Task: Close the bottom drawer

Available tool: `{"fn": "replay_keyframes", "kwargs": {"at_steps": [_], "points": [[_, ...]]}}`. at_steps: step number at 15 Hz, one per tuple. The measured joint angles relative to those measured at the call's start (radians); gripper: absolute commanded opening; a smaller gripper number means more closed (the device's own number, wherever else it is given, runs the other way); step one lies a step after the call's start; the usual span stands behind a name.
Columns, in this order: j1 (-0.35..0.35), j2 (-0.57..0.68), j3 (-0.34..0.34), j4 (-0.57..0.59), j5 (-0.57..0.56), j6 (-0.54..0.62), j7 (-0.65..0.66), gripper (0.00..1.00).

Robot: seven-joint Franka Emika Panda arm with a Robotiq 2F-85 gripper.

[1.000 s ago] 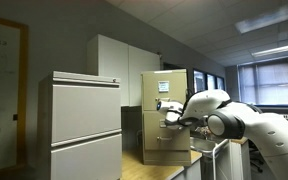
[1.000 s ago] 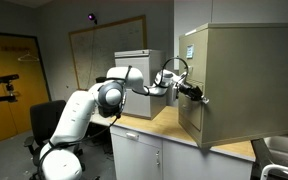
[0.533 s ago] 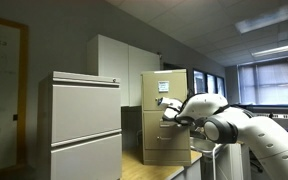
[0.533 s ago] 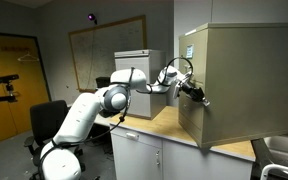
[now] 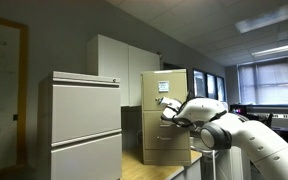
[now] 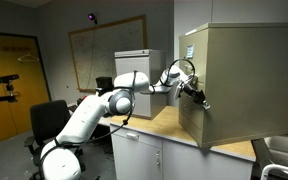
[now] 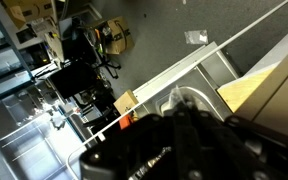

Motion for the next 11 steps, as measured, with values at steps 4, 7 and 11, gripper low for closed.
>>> {"fn": "replay_keyframes", "kwargs": {"at_steps": [4,7,11], "points": [[0.006,0.038,-0.014,0.060,0.007,-0.042,0.021,0.00],[0.007,0.063,-0.019,0.102,0.014,-0.067,0.029,0.00],[0.003,0.080,-0.018,0.144,0.063,-0.076,0.035,0.24]]}}
